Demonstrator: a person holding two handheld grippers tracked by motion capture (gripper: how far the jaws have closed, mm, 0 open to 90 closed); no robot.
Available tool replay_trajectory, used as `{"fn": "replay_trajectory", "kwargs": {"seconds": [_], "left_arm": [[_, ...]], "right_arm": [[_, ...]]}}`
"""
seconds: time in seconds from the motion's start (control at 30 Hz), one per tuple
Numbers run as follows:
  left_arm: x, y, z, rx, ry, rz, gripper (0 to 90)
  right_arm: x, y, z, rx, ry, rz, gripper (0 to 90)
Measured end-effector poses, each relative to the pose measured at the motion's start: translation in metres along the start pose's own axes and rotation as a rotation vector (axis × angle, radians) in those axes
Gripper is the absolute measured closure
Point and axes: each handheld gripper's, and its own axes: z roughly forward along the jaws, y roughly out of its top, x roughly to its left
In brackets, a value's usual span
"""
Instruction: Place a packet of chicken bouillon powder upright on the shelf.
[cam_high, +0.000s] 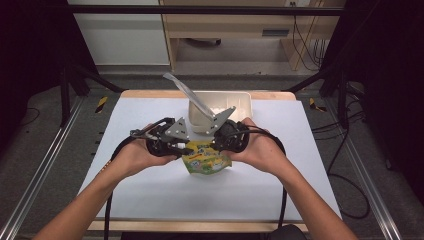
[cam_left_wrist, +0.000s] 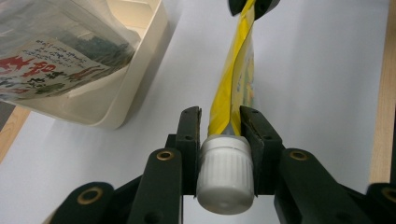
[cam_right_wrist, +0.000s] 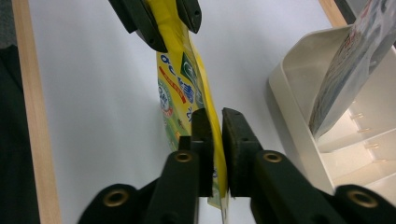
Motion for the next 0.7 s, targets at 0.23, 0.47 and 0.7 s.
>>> {"fn": "replay_trajectory", "kwargs": {"seconds": [0.23,0.47,0.7], "left_arm": [[0.003,-0.009,-0.013,-0.140,0.060,-0.114,28.6],[-0.008,-0.044,-0.014,-0.169,0.133,-0.236,11.5],[-0.018,-0.070,0.001,-0.161,0.171,-0.302,7.6]], "right_arm": [[-0.001,-0.004,-0.009,0.021,0.013,0.052,90.0],[-0.013,-0.020,-0.040,0.006,-0.021,0.153,90.0],[-0.035,-0.047,-0.060,0.031,-0.072,0.269,90.0]]}}
